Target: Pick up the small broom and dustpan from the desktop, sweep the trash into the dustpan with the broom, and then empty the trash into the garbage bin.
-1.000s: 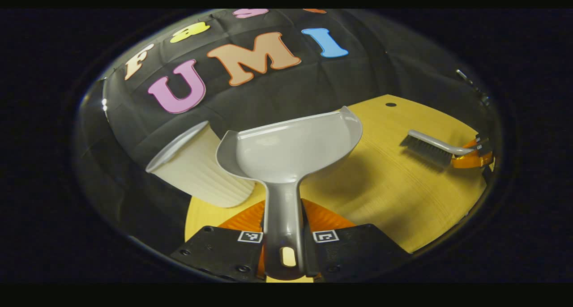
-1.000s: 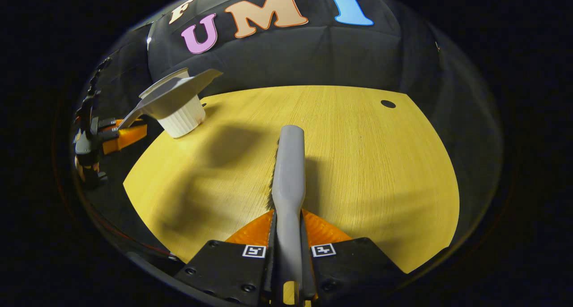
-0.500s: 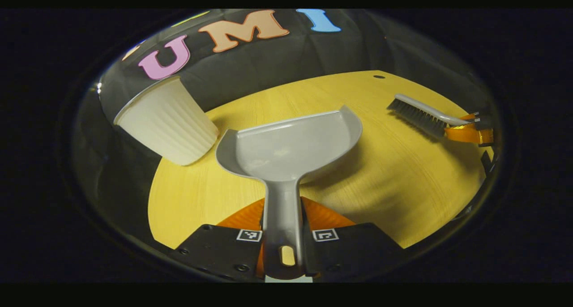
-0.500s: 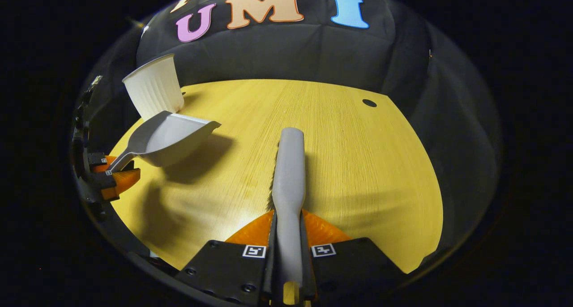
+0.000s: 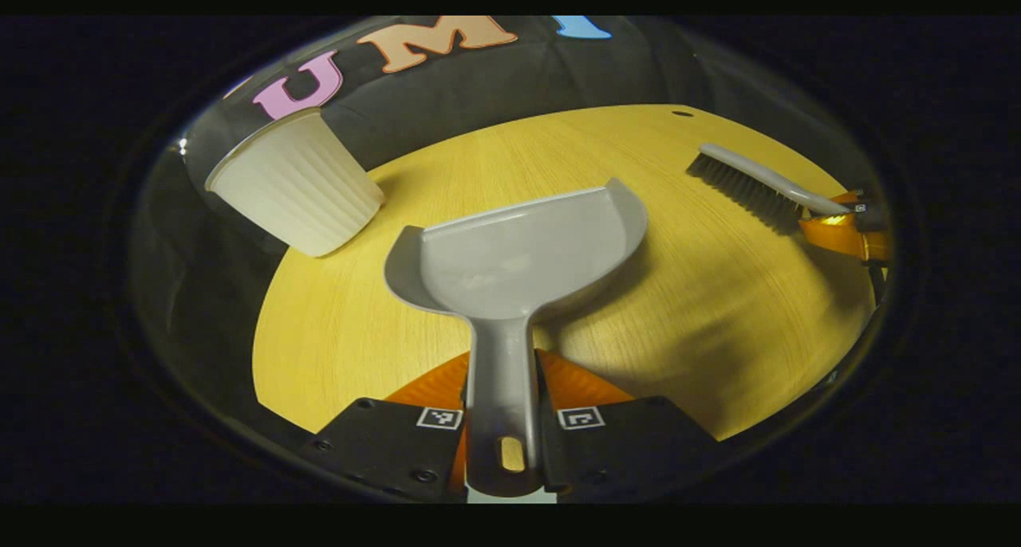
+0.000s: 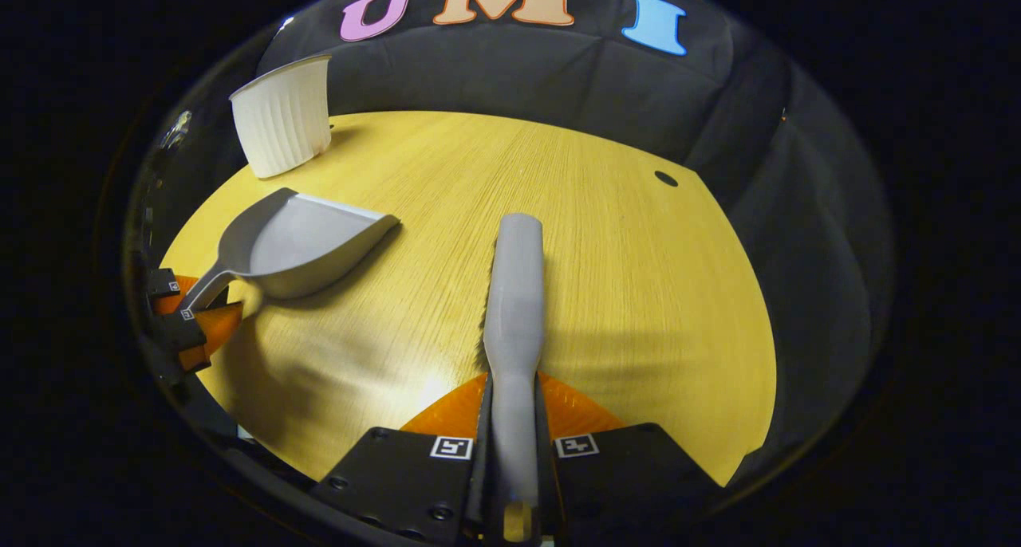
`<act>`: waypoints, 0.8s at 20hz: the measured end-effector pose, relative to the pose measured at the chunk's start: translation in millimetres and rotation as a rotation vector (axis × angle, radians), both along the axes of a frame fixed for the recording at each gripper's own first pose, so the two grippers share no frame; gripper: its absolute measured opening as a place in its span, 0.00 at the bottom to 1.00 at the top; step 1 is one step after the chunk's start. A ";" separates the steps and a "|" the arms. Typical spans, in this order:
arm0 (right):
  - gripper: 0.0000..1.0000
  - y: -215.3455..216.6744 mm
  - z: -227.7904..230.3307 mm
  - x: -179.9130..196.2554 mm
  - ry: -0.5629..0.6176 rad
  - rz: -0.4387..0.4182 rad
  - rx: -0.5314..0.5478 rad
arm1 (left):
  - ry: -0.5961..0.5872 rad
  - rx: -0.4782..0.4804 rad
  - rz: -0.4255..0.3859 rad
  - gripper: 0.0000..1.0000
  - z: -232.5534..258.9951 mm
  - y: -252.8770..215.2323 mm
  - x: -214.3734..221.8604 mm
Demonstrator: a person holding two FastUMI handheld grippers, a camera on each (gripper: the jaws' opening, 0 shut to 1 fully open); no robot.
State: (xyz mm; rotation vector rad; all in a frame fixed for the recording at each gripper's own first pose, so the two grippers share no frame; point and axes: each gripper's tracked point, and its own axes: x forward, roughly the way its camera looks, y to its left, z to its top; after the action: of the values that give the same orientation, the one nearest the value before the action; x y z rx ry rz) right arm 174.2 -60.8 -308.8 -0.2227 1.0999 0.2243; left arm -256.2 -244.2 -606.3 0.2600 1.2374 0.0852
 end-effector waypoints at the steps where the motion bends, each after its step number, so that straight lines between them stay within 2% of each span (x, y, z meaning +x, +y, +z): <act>1: 0.23 1.1 2.4 -1.0 0.004 -0.014 0.005 | -0.001 -0.010 -0.005 0.30 -0.7 -0.8 0.5; 2: 0.24 3.9 4.5 -1.3 0.004 -0.022 0.014 | -0.001 -0.026 -0.006 0.31 0.7 -1.9 0.2; 3: 0.27 5.1 2.4 -2.2 0.004 -0.025 0.019 | -0.017 -0.026 -0.007 0.43 3.4 -1.1 3.7; 4: 0.30 6.8 5.2 -3.0 -0.002 -0.022 0.026 | -0.038 -0.035 -0.005 0.61 2.6 -1.4 5.9; 5: 0.45 8.6 10.5 -6.3 -0.005 -0.020 0.037 | -0.061 -0.053 -0.006 0.80 9.5 -7.9 9.7; 6: 0.52 10.0 15.5 -7.9 -0.009 -0.019 0.042 | -0.085 -0.049 -0.014 0.99 10.1 -8.3 9.2; 8: 0.71 13.1 28.2 -3.1 -0.042 -0.019 0.059 | -0.149 -0.030 -0.029 0.95 24.9 -10.1 18.4; 9: 0.89 12.7 30.0 0.9 -0.065 -0.021 0.064 | -0.184 -0.021 -0.028 0.95 34.2 -10.5 25.4; 10: 0.94 14.0 37.7 5.3 -0.095 -0.024 0.077 | -0.233 -0.017 -0.020 0.95 46.1 -10.8 33.3; 13: 0.93 20.1 96.9 30.6 -0.259 -0.034 0.181 | -0.421 -0.007 0.043 0.95 106.0 -10.4 67.5; 16: 0.93 24.3 193.4 64.3 -0.535 -0.023 0.308 | -0.631 -0.041 0.098 0.94 190.8 -24.8 105.5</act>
State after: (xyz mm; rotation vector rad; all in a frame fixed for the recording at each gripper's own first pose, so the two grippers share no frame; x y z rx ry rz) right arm 238.5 -36.6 -115.4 0.0105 0.5274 0.2899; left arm -150.7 -269.0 -415.5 0.1203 0.6225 0.2089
